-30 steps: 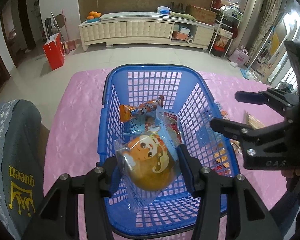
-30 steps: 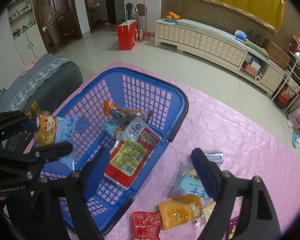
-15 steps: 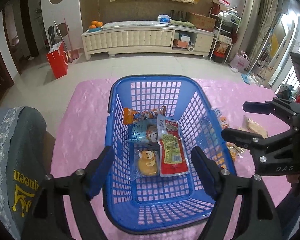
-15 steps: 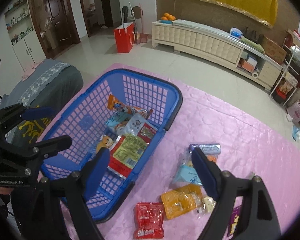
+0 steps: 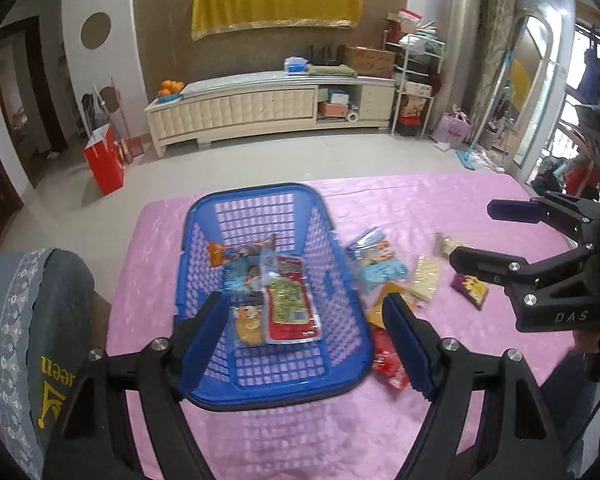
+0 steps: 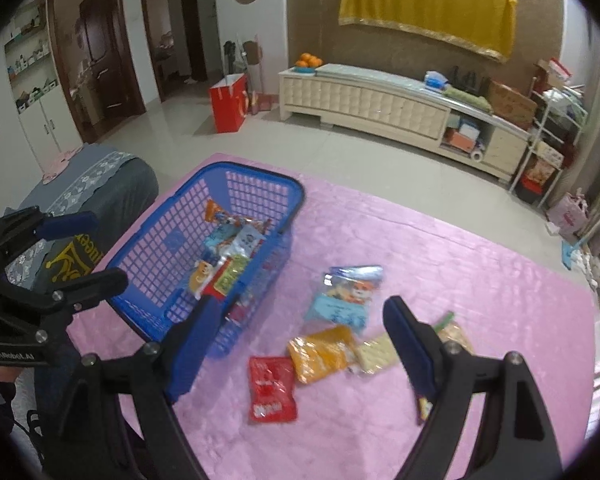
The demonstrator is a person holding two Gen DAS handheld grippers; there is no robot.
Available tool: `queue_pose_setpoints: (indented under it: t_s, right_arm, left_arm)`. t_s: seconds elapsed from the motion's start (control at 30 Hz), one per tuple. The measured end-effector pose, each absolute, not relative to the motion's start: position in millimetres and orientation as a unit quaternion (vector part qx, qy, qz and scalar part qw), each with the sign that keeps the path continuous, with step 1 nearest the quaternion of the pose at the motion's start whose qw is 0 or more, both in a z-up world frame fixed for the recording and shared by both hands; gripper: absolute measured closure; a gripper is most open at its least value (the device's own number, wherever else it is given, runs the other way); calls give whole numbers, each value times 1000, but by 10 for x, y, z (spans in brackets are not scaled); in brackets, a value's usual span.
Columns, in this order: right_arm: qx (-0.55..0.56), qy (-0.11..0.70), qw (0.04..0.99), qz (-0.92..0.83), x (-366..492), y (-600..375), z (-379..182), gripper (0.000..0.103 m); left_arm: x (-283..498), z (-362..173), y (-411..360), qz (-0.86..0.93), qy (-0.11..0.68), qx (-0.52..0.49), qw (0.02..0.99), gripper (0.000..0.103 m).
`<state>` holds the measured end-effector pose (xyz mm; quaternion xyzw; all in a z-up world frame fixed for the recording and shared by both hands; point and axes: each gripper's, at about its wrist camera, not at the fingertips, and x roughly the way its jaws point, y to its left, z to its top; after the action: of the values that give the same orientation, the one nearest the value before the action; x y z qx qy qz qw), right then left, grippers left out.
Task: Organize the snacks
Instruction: 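Move the left tool to the red spicy pouch and close on it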
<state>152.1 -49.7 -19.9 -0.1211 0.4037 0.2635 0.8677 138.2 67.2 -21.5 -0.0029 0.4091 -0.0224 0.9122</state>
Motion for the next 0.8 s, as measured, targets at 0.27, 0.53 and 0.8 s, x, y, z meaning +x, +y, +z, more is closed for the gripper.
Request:
queue_pose_setpoints:
  t_s: [0.27,0.53,0.8]
  right_arm:
    - [-105,408,875,237,1382,-973,-211,16]
    - [-88,422,873,227,1279,-1319,-414,16]
    - [-79,433,865,240,1199,-1517,-727,16]
  left_arm:
    - [1293,-211,179,-48,410,5,911,22]
    - [1188,-414,-303,-51,427,12,903,21]
    - [1072,-743,-626,-27,440,-7,898,21]
